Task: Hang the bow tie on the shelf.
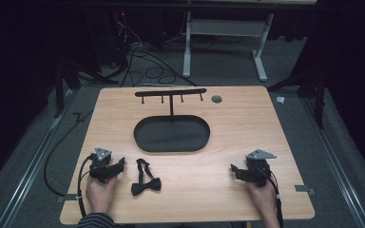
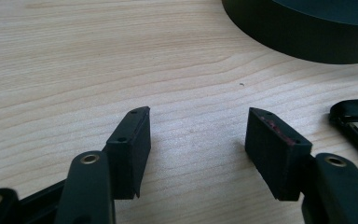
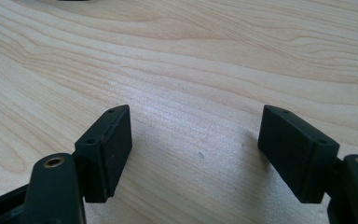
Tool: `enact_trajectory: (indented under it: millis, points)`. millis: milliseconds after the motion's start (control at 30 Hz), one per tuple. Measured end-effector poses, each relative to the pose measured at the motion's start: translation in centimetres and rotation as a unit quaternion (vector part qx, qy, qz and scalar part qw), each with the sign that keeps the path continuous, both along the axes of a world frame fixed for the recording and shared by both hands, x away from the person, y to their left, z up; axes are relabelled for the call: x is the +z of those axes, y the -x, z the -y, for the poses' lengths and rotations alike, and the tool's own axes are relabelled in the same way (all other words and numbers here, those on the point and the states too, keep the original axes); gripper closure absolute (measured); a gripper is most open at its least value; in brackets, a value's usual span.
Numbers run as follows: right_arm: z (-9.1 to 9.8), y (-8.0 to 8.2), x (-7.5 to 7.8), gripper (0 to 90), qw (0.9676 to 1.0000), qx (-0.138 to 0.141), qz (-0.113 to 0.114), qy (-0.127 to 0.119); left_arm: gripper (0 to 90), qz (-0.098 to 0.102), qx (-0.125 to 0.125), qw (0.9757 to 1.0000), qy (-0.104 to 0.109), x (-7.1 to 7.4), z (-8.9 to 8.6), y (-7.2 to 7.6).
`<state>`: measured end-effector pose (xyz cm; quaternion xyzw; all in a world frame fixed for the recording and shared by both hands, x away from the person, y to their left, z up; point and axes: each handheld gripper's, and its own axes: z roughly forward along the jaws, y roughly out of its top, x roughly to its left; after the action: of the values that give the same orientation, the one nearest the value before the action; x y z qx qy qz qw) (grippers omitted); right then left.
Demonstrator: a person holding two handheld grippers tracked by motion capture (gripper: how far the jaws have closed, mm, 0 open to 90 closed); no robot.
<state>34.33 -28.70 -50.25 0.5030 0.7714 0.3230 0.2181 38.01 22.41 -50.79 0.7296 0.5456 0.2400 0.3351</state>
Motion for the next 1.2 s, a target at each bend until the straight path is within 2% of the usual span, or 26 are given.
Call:
enact_trajectory:
  millis: [700,1100,1200]
  points:
    - [0.00,0.00,-0.01,27.1,1.0000,0.000,0.001,0.000,39.8,-0.001,-0.006,1.0000,0.000,0.00,-0.07,0.02]
    - [-0.01,0.03,0.00,27.0,1.0000,0.001,0.000,0.000,43.7,-0.004,-0.002,1.0000,-0.008,0.26,0.17,0.23]
    - [-0.02,0.03,0.00,27.0,1.0000,0.001,0.000,0.000,44.4,0.000,-0.002,1.0000,-0.003,0.62,0.25,0.39]
